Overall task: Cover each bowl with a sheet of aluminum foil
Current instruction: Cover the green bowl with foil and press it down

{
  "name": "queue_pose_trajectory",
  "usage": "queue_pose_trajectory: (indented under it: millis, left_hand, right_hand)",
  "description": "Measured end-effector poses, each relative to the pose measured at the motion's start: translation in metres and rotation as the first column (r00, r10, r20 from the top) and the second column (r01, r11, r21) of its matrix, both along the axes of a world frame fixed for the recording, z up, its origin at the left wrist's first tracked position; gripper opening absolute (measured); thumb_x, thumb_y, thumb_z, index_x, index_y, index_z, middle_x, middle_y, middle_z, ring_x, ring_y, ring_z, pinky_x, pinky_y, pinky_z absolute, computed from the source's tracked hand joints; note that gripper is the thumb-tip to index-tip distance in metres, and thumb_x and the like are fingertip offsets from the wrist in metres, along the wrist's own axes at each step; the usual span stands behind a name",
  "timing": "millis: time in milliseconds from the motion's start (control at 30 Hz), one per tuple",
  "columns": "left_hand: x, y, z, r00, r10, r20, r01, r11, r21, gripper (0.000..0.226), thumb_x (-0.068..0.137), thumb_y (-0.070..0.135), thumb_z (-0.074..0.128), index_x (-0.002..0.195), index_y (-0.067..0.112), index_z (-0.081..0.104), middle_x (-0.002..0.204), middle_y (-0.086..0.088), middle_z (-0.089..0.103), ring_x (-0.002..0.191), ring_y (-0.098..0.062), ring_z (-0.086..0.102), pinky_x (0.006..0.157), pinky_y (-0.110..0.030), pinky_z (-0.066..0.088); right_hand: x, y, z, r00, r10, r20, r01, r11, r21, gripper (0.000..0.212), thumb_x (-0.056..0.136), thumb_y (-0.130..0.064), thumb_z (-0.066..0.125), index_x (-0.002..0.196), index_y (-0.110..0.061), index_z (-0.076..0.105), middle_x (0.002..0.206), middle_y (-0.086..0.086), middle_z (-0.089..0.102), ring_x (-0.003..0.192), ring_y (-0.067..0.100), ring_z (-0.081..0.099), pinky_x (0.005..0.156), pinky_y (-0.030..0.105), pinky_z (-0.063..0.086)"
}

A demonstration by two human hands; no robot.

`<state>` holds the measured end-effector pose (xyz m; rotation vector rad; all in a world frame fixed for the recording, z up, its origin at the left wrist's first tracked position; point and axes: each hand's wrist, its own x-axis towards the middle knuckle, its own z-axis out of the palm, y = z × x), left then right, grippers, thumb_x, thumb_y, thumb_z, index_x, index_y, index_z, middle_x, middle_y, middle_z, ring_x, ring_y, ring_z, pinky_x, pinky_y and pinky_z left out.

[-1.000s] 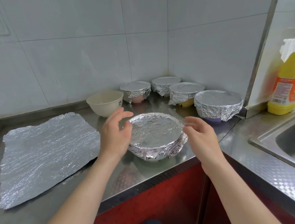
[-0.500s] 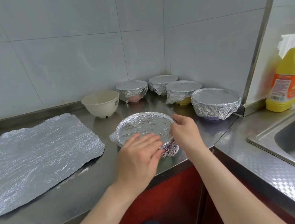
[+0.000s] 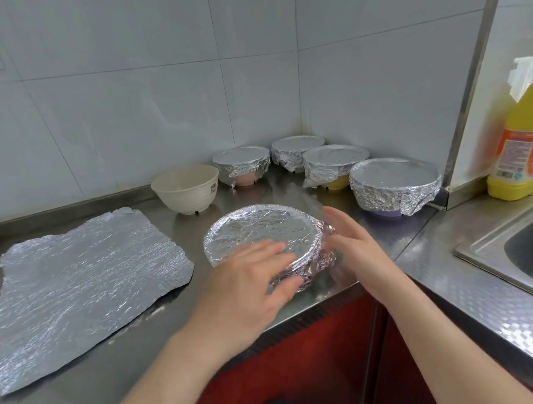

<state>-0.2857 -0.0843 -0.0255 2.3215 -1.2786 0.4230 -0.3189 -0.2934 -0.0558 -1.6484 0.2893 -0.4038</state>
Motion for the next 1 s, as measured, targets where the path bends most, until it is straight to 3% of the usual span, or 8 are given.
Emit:
queue_pose_trajectory:
  millis: [133, 267, 433, 567, 667, 767, 900, 1000]
  left_hand:
    - [0.002, -0.021, -0.003, 0.994, 0.041, 0.101, -0.043, 0.999, 0.018, 0.042, 0.088, 0.047, 0.041, 0.108, 0.026, 0.071, 0.115, 0.007, 0.070, 0.109, -0.014, 0.064, 0.091, -0.028, 0.049]
    - [0.001, -0.023, -0.003, 0.998, 0.021, 0.052, -0.019, 0.999, -0.035, 0.030, 0.088, 0.039, 0.045, 0.093, 0.027, 0.073, 0.103, 0.014, 0.072, 0.097, -0.008, 0.066, 0.077, -0.027, 0.057]
    - [0.004, -0.017, -0.002, 1.000, -0.011, 0.011, 0.012, 0.995, -0.097, 0.031, 0.084, 0.042, 0.050, 0.100, 0.033, 0.075, 0.109, 0.015, 0.071, 0.106, 0.001, 0.061, 0.091, -0.014, 0.044]
    - [0.015, -0.006, 0.000, 0.997, -0.038, -0.067, 0.030, 0.993, -0.112, 0.030, 0.080, 0.038, 0.056, 0.103, 0.033, 0.075, 0.110, 0.021, 0.069, 0.112, 0.007, 0.055, 0.101, -0.007, 0.033]
    - [0.024, 0.010, 0.004, 0.987, -0.040, -0.158, 0.025, 0.995, -0.099, 0.033, 0.076, 0.026, 0.058, 0.105, 0.035, 0.073, 0.113, 0.027, 0.065, 0.117, 0.015, 0.049, 0.110, -0.013, 0.026]
    - [0.025, 0.018, 0.009, 0.981, -0.009, -0.194, 0.002, 0.999, -0.036, 0.041, 0.073, 0.031, 0.054, 0.111, 0.037, 0.070, 0.124, 0.027, 0.059, 0.125, 0.015, 0.041, 0.116, -0.022, 0.021]
    - [0.007, -0.004, 0.017, 0.996, 0.055, -0.075, -0.038, 0.977, 0.210, 0.057, 0.086, 0.060, 0.048, 0.139, 0.039, 0.044, 0.149, 0.021, 0.035, 0.138, 0.003, 0.027, 0.117, -0.023, 0.015]
    - [0.002, -0.033, 0.019, 0.988, 0.143, 0.054, -0.152, 0.946, 0.286, 0.057, 0.096, 0.057, 0.036, 0.145, 0.030, 0.032, 0.154, 0.010, 0.029, 0.141, -0.009, 0.024, 0.111, -0.027, 0.022]
  right_hand:
    - [0.019, -0.011, 0.012, 0.991, 0.114, -0.074, -0.118, 0.991, -0.066, 0.062, 0.082, 0.005, 0.049, 0.138, -0.021, 0.047, 0.139, 0.000, 0.051, 0.122, 0.012, 0.051, 0.101, 0.029, 0.042]
    - [0.029, -0.024, 0.019, 0.966, 0.226, -0.126, -0.238, 0.968, -0.084, 0.064, 0.069, -0.009, 0.056, 0.133, -0.015, 0.053, 0.124, 0.001, 0.063, 0.107, 0.015, 0.060, 0.089, 0.026, 0.047]
    - [0.038, -0.032, 0.030, 0.930, 0.314, -0.189, -0.340, 0.933, -0.121, 0.045, 0.082, -0.004, 0.058, 0.124, -0.018, 0.061, 0.108, 0.006, 0.070, 0.067, 0.008, 0.060, 0.057, 0.017, 0.044]
    - [0.038, -0.027, 0.018, 0.963, 0.227, -0.145, -0.249, 0.957, -0.149, 0.033, 0.089, -0.004, 0.061, 0.116, -0.022, 0.069, 0.079, 0.000, 0.071, 0.054, 0.014, 0.043, 0.053, 0.023, 0.033]
    - [0.030, -0.017, 0.006, 0.994, 0.075, -0.084, -0.091, 0.976, -0.197, 0.029, 0.089, -0.015, 0.066, 0.118, -0.019, 0.068, 0.082, -0.003, 0.073, 0.046, 0.005, 0.046, 0.052, 0.021, 0.037]
    - [0.024, -0.007, -0.005, 1.000, -0.027, -0.014, 0.022, 0.951, -0.308, 0.021, 0.089, -0.024, 0.067, 0.110, -0.024, 0.068, 0.089, -0.007, 0.072, 0.054, -0.005, 0.053, 0.056, 0.013, 0.040]
    - [0.023, 0.001, -0.002, 0.998, 0.054, 0.013, -0.049, 0.971, -0.235, 0.036, 0.089, -0.006, 0.059, 0.119, -0.026, 0.057, 0.111, -0.013, 0.063, 0.088, 0.006, 0.062, 0.076, 0.023, 0.050]
    - [0.025, 0.005, 0.007, 0.986, 0.166, 0.009, -0.163, 0.972, -0.167, 0.042, 0.088, 0.009, 0.047, 0.114, -0.021, 0.061, 0.083, -0.022, 0.068, 0.071, -0.008, 0.061, 0.062, 0.007, 0.044]
